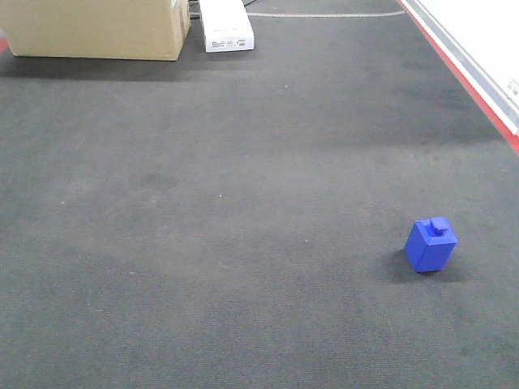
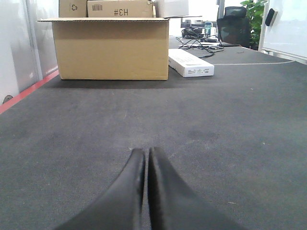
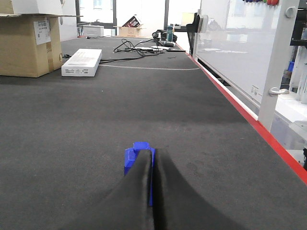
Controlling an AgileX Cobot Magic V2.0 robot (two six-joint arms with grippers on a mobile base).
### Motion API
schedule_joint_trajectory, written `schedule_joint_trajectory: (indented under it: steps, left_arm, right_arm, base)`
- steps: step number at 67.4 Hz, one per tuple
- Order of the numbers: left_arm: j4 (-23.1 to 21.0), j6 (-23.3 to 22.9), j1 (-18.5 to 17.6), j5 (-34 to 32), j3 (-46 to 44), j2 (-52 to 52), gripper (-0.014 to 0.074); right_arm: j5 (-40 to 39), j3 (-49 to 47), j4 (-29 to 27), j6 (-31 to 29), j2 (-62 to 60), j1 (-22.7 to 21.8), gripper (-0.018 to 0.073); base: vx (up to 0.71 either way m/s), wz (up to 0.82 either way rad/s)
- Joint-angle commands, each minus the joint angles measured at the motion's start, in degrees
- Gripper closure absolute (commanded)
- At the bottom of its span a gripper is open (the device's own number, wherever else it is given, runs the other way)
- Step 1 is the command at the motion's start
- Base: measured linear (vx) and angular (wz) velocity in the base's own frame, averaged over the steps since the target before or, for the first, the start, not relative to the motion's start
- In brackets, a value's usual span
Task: Pour parts from conveyor to right shelf
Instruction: 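Move the right gripper toward the blue part on the conveyor belt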
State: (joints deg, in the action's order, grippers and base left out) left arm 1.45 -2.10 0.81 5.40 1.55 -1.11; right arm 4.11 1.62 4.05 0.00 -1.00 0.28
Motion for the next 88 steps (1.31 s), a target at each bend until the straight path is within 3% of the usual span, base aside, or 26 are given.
schedule_joint_trajectory:
  steps: [1,24,35,57,88]
  left_arm:
    - [-0.4,-0.4,-0.1,-4.1,-1.5,-0.3,0.0603]
    - [-0.4,-0.4,-0.1,-4.1,-1.5,-0.3,0.0603]
    - [-0.4,-0.4,-0.1,-4.1,-1.5,-0.3,0.0603]
    - [-0.4,-0.4,-0.1,-4.1,-1.5,-0.3,0.0603]
    - [-0.4,-0.4,-0.1,-4.1,-1.5,-0.3,0.0603]
  right_arm:
    - [-4.1,0.5,0.6,-0.3,-0.3,0.1,0.0568]
    - [-12.3,-1.7,-0.7,0.4,-0.3,0.1,0.0568]
    - [-4.1,-10.9,-0.8,0.4,2.4,0.1,0.0568]
    - [18.4,-25.9,-1.2,0.4,23.5,0.1,0.0568]
    - [21.8,-25.9,-4.8,1.6,33.3,0.1,0.0549]
  base:
    - [0.0,0.0]
    - [0.0,0.0]
    - [0.0,0.0]
    - [0.0,0.0]
    - [0.0,0.0]
